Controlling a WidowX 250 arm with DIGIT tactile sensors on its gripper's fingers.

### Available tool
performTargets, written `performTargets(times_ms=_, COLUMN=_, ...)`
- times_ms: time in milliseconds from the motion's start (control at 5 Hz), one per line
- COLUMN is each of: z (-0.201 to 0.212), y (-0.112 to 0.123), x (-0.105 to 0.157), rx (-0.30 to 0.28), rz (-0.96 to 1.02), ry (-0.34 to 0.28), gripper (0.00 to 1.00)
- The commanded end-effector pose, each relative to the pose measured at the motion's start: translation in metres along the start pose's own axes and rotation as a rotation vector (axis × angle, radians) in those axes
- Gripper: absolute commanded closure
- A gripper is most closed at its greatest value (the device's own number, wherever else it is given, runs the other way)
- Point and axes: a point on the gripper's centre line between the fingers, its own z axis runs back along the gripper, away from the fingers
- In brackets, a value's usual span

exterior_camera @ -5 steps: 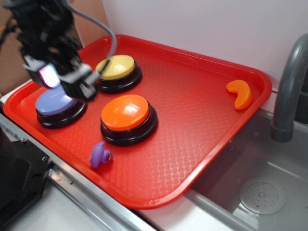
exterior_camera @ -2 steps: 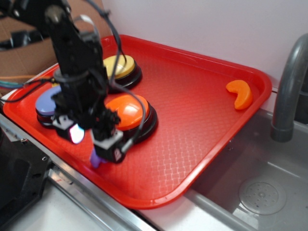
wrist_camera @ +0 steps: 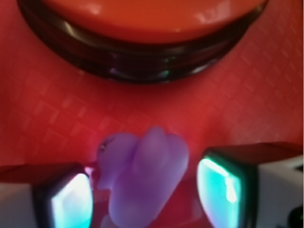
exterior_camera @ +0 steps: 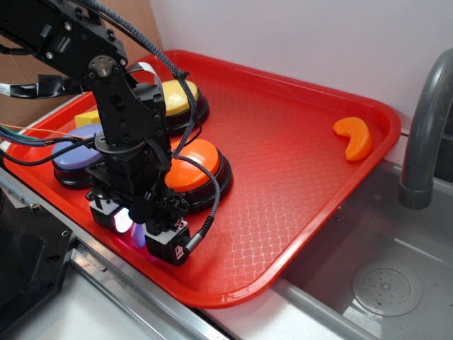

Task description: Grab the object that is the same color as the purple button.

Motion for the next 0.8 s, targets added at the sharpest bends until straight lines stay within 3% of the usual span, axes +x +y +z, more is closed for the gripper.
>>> performTargets(times_ms=0, z=0.018, y=-0.005, x=0.005, rx=-0.028, rz=-0.021, ry=-0.014, gripper=1.0)
performTargets(times_ms=200, z=0.071, y=0.0, x=0.039, rx=-0.032, rz=-0.171, ry=-0.072, gripper=1.0)
performTargets(times_ms=600, z=0.152, y=0.032, x=0.088, rx=-0.02, rz=-0.14, ry=-0.168, gripper=1.0)
